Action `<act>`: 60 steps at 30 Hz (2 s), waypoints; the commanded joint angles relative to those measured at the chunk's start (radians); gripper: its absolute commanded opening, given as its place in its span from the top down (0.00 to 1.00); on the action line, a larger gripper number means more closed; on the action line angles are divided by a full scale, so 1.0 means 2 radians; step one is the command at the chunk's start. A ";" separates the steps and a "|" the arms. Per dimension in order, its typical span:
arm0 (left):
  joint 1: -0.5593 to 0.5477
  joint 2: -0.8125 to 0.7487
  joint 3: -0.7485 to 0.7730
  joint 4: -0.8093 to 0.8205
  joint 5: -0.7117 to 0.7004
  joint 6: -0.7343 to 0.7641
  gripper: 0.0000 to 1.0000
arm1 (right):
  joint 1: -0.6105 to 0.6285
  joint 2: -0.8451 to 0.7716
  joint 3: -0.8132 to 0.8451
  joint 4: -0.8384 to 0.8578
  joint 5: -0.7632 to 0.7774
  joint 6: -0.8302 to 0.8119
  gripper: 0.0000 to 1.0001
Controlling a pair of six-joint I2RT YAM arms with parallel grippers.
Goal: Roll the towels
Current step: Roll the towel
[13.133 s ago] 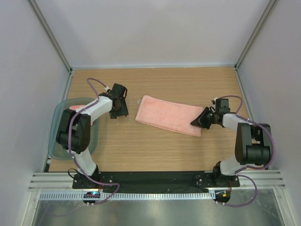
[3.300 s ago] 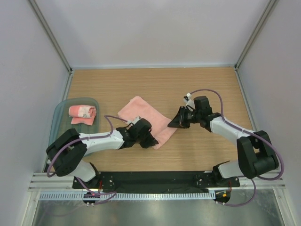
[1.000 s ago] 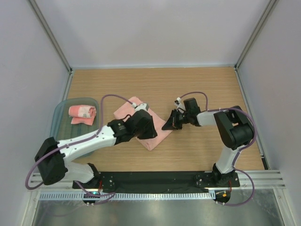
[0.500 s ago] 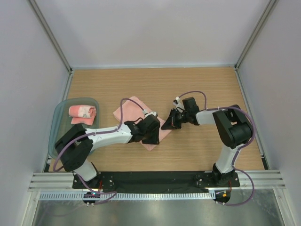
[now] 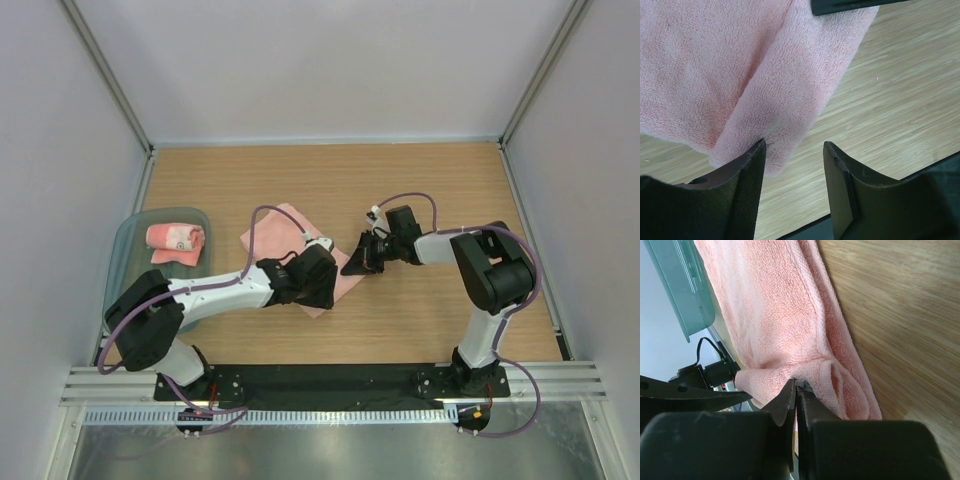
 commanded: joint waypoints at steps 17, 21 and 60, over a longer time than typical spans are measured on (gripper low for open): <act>-0.002 -0.011 -0.038 -0.035 -0.053 0.031 0.41 | 0.006 0.023 0.024 -0.045 0.049 -0.034 0.99; -0.002 -0.007 -0.050 -0.034 -0.045 0.028 0.41 | 0.005 0.023 0.047 -0.077 0.065 -0.047 0.99; 0.040 0.090 0.053 0.051 0.149 -0.156 0.43 | -0.046 -0.162 -0.101 -0.041 0.130 0.077 0.11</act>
